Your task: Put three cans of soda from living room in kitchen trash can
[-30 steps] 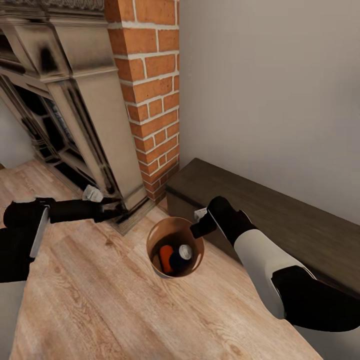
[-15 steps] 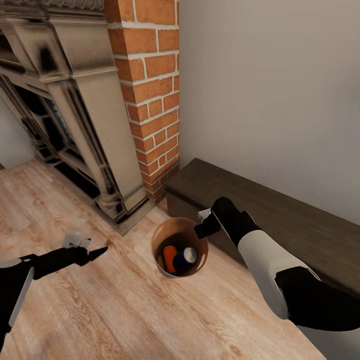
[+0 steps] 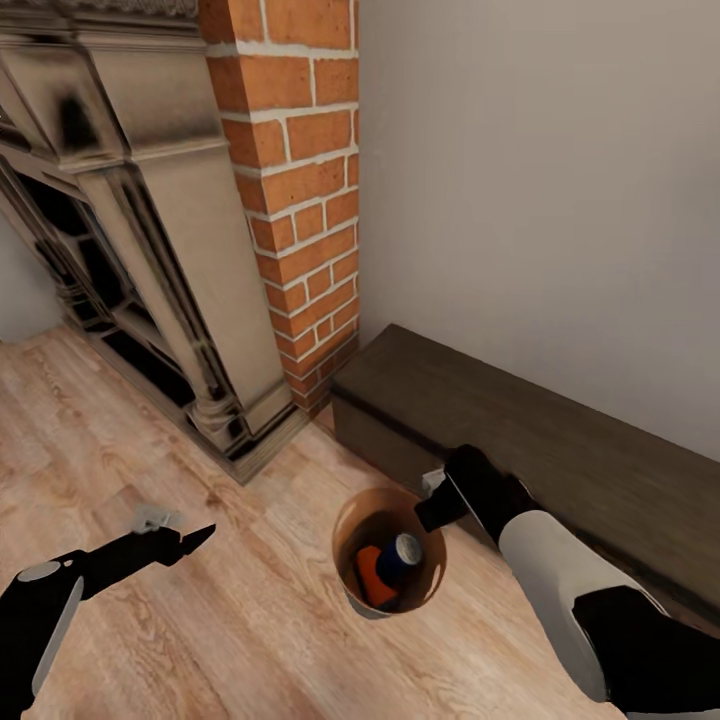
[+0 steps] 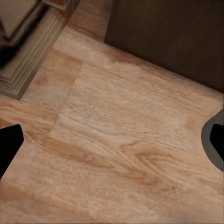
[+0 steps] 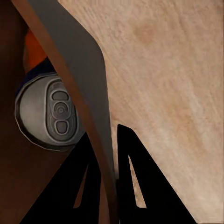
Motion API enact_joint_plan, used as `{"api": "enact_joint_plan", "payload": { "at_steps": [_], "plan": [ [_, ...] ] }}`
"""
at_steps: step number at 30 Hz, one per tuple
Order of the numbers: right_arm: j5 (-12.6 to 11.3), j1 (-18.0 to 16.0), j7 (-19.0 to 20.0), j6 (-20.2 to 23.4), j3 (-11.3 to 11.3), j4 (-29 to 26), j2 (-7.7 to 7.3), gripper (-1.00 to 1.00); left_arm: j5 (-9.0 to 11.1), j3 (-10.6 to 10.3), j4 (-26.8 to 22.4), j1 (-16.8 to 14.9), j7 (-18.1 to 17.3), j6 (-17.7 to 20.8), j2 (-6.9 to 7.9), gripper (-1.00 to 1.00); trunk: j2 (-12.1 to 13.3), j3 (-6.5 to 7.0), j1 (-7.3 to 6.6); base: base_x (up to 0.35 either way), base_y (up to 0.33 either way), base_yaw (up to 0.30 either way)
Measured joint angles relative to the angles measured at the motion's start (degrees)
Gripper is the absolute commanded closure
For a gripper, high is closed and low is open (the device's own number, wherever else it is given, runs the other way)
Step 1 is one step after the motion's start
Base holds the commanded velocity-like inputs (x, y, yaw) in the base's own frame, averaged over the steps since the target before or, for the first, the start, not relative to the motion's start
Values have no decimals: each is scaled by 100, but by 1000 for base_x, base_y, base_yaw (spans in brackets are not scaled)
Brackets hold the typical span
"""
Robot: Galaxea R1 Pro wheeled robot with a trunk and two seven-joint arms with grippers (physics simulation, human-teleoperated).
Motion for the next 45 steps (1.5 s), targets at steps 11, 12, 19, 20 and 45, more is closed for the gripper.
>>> {"api": "enact_joint_plan", "payload": {
  "at_steps": [11,12,19,20,45],
  "plan": [
    [-111,582,-5,-441,-14,-25,9,100,-43,4,150,16,196,-58,-177,-100,0,0,0,-64,250,0],
    [-122,598,-16,-444,-13,-24,15,100,-41,4,157,30,237,-60,-179,-100,0,1,0,-147,277,0],
    [-46,697,-320,-483,-20,-44,43,100,-10,6,342,118,399,-64,-186,-100,0,-5,0,-178,263,31],
    [-83,699,-325,-475,-23,-45,42,100,-4,7,380,119,402,-66,-186,-100,0,-9,0,-197,254,87],
    [-15,855,-579,-556,103,-235,-76,100,123,-116,861,178,310,-211,-136,-100,-1,-133,0,-94,128,70]
  ]
}}
